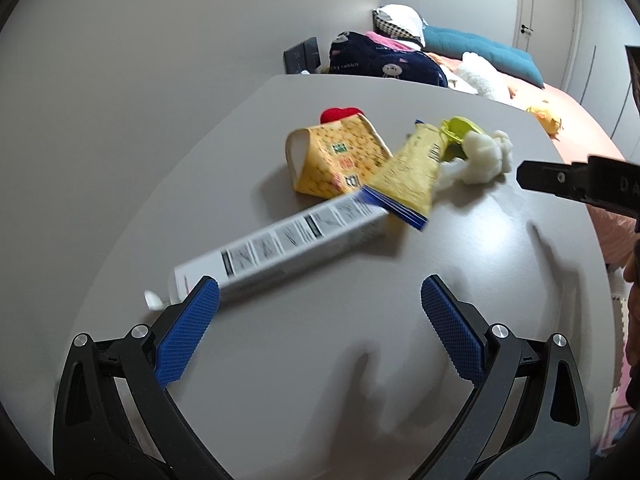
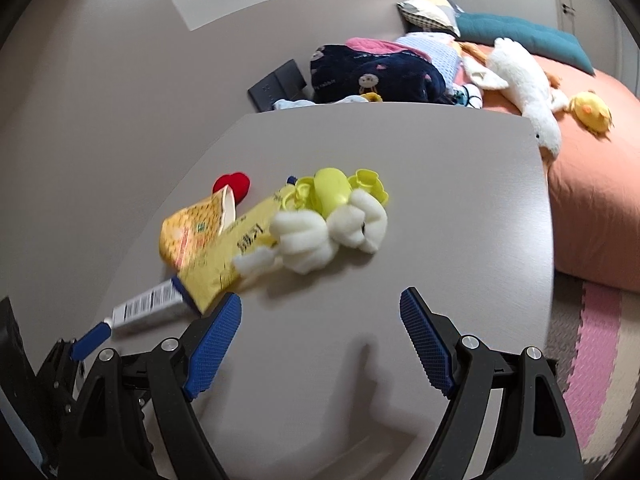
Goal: Collect trash
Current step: 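Grasp the white box with left while right grasps the white plush toy, then carry the white box and white plush toy over the black bin, then open both grippers to drop the box and plush into the bin, then move both open grippers back over the desk toward the remaining items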
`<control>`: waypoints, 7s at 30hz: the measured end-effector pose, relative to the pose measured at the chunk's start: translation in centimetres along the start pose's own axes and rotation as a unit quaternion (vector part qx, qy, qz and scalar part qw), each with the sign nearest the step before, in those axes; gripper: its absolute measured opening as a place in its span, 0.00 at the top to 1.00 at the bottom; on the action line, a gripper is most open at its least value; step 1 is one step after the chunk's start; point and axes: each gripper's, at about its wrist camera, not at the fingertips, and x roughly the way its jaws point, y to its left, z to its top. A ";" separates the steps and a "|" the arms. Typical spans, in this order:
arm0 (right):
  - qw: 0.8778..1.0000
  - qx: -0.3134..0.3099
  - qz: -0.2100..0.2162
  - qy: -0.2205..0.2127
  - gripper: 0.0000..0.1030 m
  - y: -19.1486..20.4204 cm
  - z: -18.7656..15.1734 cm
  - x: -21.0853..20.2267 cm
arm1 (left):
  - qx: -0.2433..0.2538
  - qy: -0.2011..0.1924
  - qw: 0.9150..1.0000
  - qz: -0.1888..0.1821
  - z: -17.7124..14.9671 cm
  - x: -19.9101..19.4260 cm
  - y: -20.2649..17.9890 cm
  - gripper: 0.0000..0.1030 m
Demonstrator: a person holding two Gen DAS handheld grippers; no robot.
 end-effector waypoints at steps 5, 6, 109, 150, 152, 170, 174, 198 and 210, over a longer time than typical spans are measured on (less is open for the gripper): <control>1.000 0.026 -0.008 0.000 0.20 0.5 1.0 1.6 | 0.023 0.001 1.000 -0.005 0.9 1.4 1.2 0.05; 0.999 0.030 -0.011 0.000 0.20 0.5 1.1 1.8 | 0.026 0.002 1.000 -0.006 1.1 1.7 1.5 0.05; 0.996 -0.023 -0.027 -0.086 0.60 -15.4 -9.8 -18.8 | -0.021 -0.017 0.991 -0.130 -2.8 -9.2 -21.6 0.74; 0.983 0.044 -0.131 -0.120 0.24 -26.1 -9.9 -23.9 | 0.092 -0.001 0.986 -0.140 -4.4 -8.6 -33.2 0.06; 0.983 0.041 -0.130 -0.120 0.24 -25.8 -9.8 -23.7 | 0.090 -0.001 0.986 -0.140 -4.4 -8.5 -32.8 0.06; 0.991 0.000 -0.080 -0.103 0.24 -20.4 -7.5 -19.0 | 0.043 0.002 0.994 -0.100 -2.9 -6.6 -25.9 0.06; 0.993 -0.010 -0.070 -0.096 0.24 -19.1 -6.7 -17.8 | 0.037 0.001 0.995 -0.093 -2.4 -6.1 -24.5 0.06; 0.997 -0.049 -0.020 -0.059 0.24 -13.2 -1.5 -9.7 | -0.010 -0.004 0.999 -0.038 1.7 -0.7 -14.8 0.06; 0.997 -0.071 0.005 -0.031 0.24 -10.0 1.5 -4.8 | -0.027 0.017 0.999 -0.019 3.2 3.6 -10.5 0.08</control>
